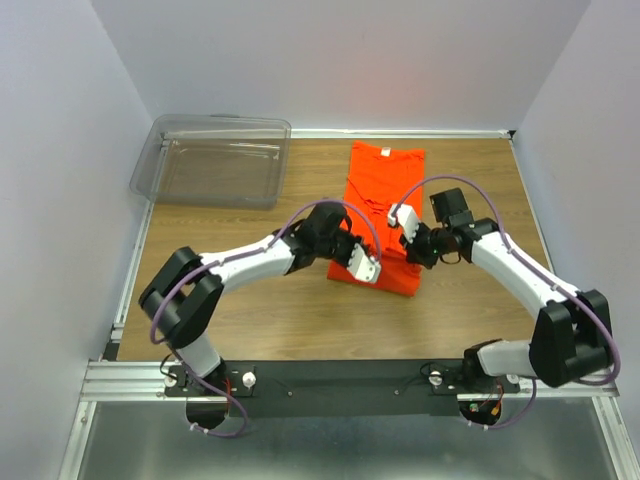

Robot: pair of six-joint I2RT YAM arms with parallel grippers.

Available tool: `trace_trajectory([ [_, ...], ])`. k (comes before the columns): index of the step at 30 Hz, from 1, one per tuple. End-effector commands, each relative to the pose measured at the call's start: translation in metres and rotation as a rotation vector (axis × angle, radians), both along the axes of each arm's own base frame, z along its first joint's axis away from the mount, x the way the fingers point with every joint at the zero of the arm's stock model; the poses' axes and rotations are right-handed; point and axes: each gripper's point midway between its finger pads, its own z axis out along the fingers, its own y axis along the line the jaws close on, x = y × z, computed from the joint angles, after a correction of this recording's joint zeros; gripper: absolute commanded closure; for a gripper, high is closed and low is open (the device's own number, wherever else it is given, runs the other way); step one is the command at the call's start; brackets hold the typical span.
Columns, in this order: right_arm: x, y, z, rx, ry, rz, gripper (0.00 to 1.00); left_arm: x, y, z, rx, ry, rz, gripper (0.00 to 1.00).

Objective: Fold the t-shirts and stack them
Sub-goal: Fold the tshirt

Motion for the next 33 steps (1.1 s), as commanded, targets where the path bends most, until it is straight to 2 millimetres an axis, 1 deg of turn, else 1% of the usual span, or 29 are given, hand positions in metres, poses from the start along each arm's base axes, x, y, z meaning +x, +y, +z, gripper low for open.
trace_trajectory([
  [1, 0.034, -0.003, 0.012, 0.006, -0.05, -0.022, 0.99, 0.034, -0.004, -0.002, 0.015, -0.011, -0.028, 1.0],
  [2, 0.042, -0.005, 0.014, 0.01, -0.059, -0.032, 0.99, 0.042, -0.004, -0.001, 0.013, -0.015, -0.025, 1.0],
  [3, 0.054, -0.008, 0.02, 0.017, -0.073, -0.057, 0.99, 0.053, -0.01, 0.01, -0.004, -0.038, -0.028, 1.0],
  [4, 0.06, -0.011, 0.014, 0.013, -0.055, -0.071, 0.99, 0.064, -0.006, 0.009, -0.001, -0.035, -0.013, 1.0],
  [5, 0.068, -0.014, 0.014, 0.013, -0.056, -0.086, 0.99, 0.07, -0.005, 0.0, 0.012, -0.021, -0.007, 1.0],
  [6, 0.081, -0.019, 0.023, 0.028, -0.074, -0.119, 0.99, 0.078, -0.009, 0.006, 0.0, -0.034, -0.01, 1.0],
  [7, 0.087, -0.021, 0.024, 0.034, -0.074, -0.134, 0.99, 0.084, -0.008, 0.006, -0.003, -0.035, -0.004, 1.0],
  [8, 0.093, -0.024, 0.018, 0.032, -0.056, -0.146, 0.99, 0.092, -0.006, -0.002, 0.007, -0.027, 0.004, 1.0],
  [9, 0.099, -0.026, 0.019, 0.037, -0.058, -0.159, 0.99, 0.099, -0.008, 0.004, -0.006, -0.042, 0.007, 1.0],
  [10, 0.106, -0.026, 0.022, 0.041, -0.066, -0.162, 0.99, 0.104, -0.009, -0.004, -0.001, -0.033, 0.011, 1.0],
  [11, 0.111, -0.026, 0.017, 0.043, -0.052, -0.167, 0.99, 0.112, -0.011, 0.003, -0.014, -0.046, 0.015, 1.0],
  [13, 0.116, -0.024, 0.015, 0.049, -0.044, -0.174, 0.99, 0.12, -0.013, 0.002, -0.015, -0.049, 0.022, 1.0],
  [14, 0.121, -0.023, 0.013, 0.051, -0.038, -0.176, 1.0, 0.128, -0.014, 0.002, -0.016, -0.053, 0.028, 1.0],
  [16, 0.128, -0.022, 0.014, 0.058, -0.041, -0.193, 0.99, 0.135, -0.014, 0.002, -0.015, -0.058, 0.036, 1.0],
  [17, 0.13, -0.022, 0.013, 0.059, -0.04, -0.198, 0.99, 0.138, -0.014, -0.002, -0.009, -0.059, 0.037, 1.0],
  [18, 0.136, -0.023, 0.012, 0.059, -0.041, -0.21, 0.99, 0.143, -0.013, 0.002, -0.012, -0.065, 0.044, 1.0],
  [20, 0.14, -0.022, 0.01, 0.055, -0.043, -0.215, 0.99, 0.149, -0.01, -0.002, -0.003, -0.06, 0.052, 1.0],
  [21, 0.145, -0.024, 0.009, 0.047, -0.046, -0.226, 0.99, 0.155, -0.009, 0.001, -0.006, -0.07, 0.058, 1.0],
  [22, 0.148, -0.025, 0.008, 0.042, -0.049, -0.231, 1.0, 0.156, -0.008, -0.003, 0.003, -0.061, 0.06, 1.0],
  [25, 0.158, -0.029, 0.008, 0.024, -0.059, -0.262, 0.99, 0.162, -0.009, -0.002, -0.002, -0.067, 0.063, 1.0],
  [26, 0.161, -0.031, 0.007, 0.019, -0.062, -0.271, 0.99, 0.164, -0.009, -0.006, 0.003, -0.063, 0.066, 1.0],
  [33, 0.177, -0.042, 0.009, -0.012, -0.089, -0.338, 0.99, 0.178, -0.015, -0.005, -0.008, -0.073, 0.073, 1.0],
])
